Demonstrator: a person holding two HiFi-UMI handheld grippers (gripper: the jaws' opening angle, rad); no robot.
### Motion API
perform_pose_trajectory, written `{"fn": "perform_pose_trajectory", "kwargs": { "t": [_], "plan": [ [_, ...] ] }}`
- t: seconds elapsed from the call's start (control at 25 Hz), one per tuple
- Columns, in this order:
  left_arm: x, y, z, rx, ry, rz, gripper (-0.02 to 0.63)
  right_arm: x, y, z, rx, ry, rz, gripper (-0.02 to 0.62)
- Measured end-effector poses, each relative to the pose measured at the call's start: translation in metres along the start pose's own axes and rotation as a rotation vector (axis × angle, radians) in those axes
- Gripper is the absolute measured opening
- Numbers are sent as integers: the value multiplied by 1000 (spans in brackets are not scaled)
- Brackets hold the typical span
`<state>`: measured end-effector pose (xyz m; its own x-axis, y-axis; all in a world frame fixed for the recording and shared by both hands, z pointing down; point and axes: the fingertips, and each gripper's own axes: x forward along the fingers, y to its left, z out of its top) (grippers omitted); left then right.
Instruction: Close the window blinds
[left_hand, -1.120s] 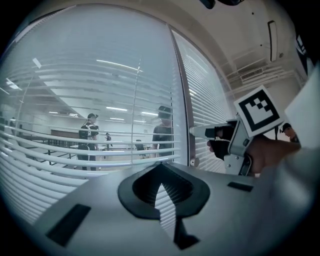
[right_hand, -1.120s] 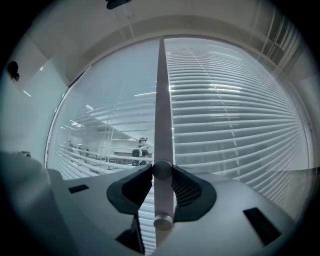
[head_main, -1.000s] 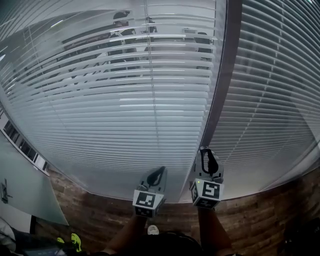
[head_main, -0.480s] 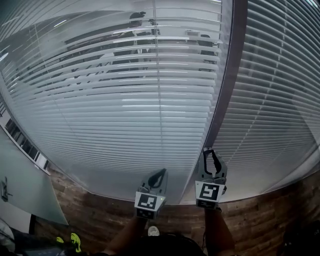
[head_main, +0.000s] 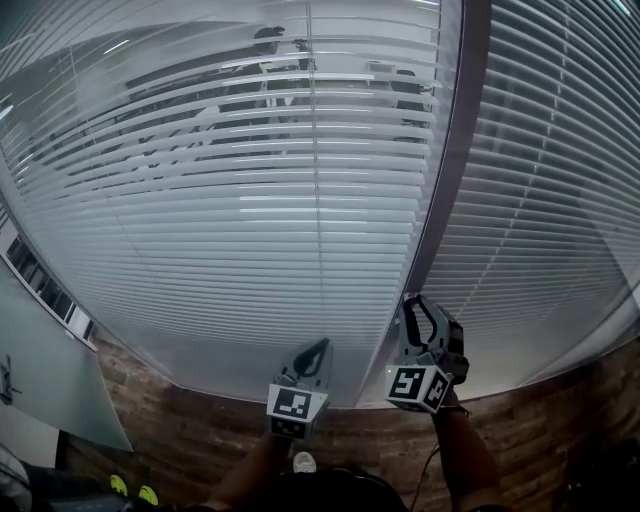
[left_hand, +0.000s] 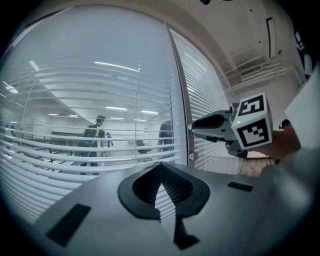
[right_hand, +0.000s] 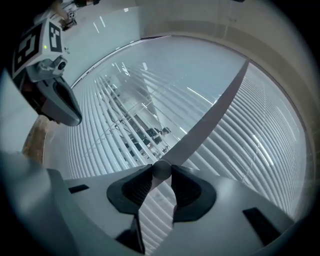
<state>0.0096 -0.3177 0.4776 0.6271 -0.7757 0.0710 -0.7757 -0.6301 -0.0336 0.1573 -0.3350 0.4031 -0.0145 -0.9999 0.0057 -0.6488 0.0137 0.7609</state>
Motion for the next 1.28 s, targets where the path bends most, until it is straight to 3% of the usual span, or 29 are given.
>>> {"fn": "perform_pose_trajectory", "kwargs": {
  "t": [0.2,0.6,0.76,0.88,0.96,1.12,1.28],
  "plan": [
    [-7,5,4,-14,19,5,0,-2,3,1,-171,26,4,118],
    [-11,-2,8,-30,0,-19,0,-1,10,-2,-747,98,-5,118],
    [-10,-5,8,-38,5,-18,0,0,12,-4,-831,88,22,118],
    [-11,-2,10,-88,9,-8,0,1,12,-3,-791,61,25,118],
    [-12,-1,10,-116,14,-9,0,-3,11,-1,-704,36,5,118],
    [-14,2,11,-112,17,-14,0,-20,12,1,-395,-7,-9,118],
    [-12,4,8,-94,17,-12,0,-23,2,-10,-66,41,-44,118]
  ]
}}
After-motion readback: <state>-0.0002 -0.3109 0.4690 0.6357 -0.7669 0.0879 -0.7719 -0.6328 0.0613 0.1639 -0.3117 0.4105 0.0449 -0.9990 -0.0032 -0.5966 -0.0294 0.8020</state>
